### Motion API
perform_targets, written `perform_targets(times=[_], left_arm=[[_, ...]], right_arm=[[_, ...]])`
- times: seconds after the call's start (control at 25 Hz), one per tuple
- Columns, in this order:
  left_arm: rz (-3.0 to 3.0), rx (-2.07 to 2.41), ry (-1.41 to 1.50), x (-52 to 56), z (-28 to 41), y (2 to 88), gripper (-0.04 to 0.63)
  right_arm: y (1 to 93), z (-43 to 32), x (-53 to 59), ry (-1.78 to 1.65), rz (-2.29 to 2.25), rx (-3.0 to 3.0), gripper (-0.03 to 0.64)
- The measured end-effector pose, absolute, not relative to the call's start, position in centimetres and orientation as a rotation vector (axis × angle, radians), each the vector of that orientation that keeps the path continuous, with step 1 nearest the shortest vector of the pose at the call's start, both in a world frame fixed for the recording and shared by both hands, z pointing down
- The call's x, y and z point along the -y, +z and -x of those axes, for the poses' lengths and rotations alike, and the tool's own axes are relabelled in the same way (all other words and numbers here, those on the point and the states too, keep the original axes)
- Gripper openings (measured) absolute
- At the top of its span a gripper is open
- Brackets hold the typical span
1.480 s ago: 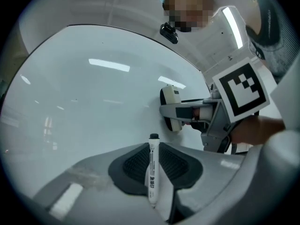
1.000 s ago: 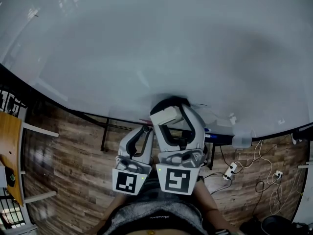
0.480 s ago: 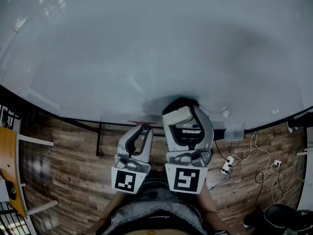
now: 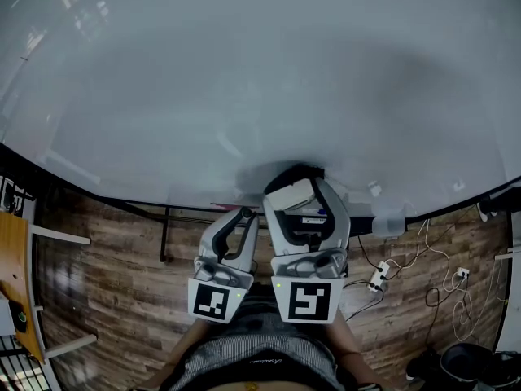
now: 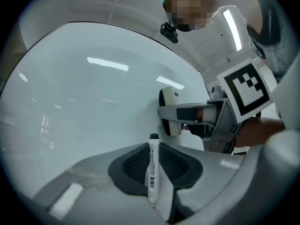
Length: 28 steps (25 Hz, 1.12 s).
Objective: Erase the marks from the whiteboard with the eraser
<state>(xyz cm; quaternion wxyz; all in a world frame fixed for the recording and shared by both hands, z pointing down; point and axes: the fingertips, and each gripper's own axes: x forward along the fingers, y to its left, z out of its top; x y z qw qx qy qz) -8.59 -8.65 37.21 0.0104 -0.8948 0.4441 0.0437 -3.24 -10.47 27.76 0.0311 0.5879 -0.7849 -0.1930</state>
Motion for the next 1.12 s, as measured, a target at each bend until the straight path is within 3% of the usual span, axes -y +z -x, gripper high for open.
perform_targets(times=[0.56, 1.12], left_arm=[[2.726, -1.495, 0.098, 8.4, 9.6, 37.1, 0.071], [2.827, -1.341, 0.15, 7.5, 3.1, 36.6, 0.071]], right_arm=[[28.7, 7.2, 10.3, -0.569, -1.556, 2.583, 0.261], [28.1, -6.0, 8.8, -0.555, -1.903, 2.328, 0.26]])
